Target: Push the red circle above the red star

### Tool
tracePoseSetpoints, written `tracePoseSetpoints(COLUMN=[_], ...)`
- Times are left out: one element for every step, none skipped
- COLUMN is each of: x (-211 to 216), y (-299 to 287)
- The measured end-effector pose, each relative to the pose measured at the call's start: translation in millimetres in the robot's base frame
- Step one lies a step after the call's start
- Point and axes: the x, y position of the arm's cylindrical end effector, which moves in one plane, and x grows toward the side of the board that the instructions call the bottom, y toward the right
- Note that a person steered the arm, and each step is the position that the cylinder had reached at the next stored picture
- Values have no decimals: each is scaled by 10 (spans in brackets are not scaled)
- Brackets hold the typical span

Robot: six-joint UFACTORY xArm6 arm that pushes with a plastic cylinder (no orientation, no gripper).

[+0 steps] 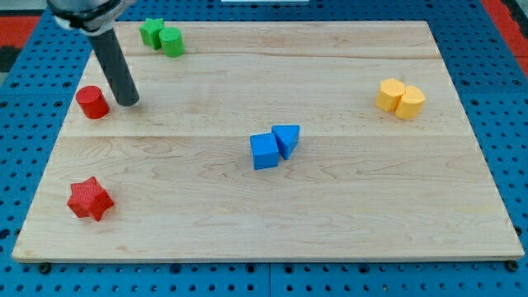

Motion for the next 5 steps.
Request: tracePoseSetpoints(x=[-112, -158, -347, -545, -523], y=[-291, -373, -581, -785, -784])
